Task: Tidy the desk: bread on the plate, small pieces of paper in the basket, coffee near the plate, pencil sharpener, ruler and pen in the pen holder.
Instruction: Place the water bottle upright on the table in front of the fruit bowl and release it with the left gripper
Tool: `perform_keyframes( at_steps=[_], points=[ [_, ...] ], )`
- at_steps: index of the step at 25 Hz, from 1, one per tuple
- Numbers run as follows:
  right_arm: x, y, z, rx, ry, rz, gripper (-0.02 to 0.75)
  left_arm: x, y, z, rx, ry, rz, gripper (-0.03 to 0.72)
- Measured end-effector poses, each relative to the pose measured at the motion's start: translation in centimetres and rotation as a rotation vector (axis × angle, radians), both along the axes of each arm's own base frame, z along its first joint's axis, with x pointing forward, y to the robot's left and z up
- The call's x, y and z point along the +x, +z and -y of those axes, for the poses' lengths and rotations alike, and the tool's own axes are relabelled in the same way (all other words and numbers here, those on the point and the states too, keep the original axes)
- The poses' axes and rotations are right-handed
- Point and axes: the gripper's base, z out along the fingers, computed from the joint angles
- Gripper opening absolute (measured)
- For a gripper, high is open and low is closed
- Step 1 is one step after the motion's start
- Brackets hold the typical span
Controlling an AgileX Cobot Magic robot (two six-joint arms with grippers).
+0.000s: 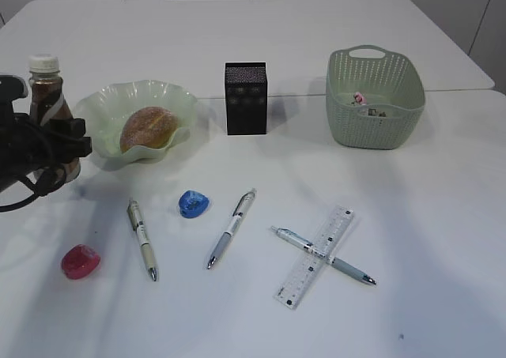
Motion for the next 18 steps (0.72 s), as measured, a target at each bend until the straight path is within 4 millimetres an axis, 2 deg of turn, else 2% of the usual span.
perform_keyframes(
  at_steps=[11,18],
  points=[
    [0.0,0.0,0.0,-0.033,0.043,0.044,0.586,0.6,-3.2,-0.1,0.019,0.012,0.074,0.384],
    [1.0,0.0,0.8,-0.117,-0.032,0.144,0.586,0.6,-4.8,0.0,0.03,0.007,0.072,0.384]
  ],
)
